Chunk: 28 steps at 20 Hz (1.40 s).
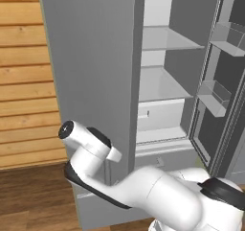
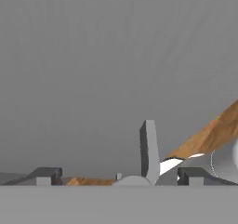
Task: Take the strawberry from the fridge and place it on top of the pancake, located on the dining counter.
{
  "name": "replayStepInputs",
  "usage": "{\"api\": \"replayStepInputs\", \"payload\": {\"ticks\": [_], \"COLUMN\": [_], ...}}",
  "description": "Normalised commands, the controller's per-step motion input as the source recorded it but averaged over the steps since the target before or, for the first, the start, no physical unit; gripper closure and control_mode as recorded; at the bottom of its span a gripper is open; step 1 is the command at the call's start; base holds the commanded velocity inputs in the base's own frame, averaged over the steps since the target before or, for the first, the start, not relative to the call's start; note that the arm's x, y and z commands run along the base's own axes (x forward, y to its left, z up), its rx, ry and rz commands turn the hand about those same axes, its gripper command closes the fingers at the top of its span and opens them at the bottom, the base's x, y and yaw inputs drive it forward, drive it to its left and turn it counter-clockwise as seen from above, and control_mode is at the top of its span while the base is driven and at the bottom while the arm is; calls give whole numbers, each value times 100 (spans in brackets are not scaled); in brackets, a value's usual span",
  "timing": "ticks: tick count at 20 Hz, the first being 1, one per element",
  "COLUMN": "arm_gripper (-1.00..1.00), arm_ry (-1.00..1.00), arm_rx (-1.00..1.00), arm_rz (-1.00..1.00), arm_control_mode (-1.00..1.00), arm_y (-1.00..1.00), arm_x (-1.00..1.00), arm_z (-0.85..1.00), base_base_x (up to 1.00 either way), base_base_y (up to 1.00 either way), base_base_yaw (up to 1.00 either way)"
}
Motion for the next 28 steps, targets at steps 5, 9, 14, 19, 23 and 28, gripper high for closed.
{"api": "replayStepInputs", "payload": {"ticks": [5,9,14,19,23,28], "arm_gripper": [-100,-100,-100,-100,-100,-100], "arm_ry": [9,3,-3,1,3,0], "arm_rx": [0,5,21,23,37,46], "arm_rz": [4,12,26,24,14,12], "arm_control_mode": [-100,-100,-100,-100,-100,-100], "arm_y": [0,-11,-36,-31,-64,-76], "arm_x": [-28,-61,-76,-63,-38,-25], "arm_z": [78,8,39,73,75,57], "base_base_x": [0,0,0,0,0,0], "base_base_y": [0,0,0,0,0,0], "base_base_yaw": [0,0,0,0,0,0]}}
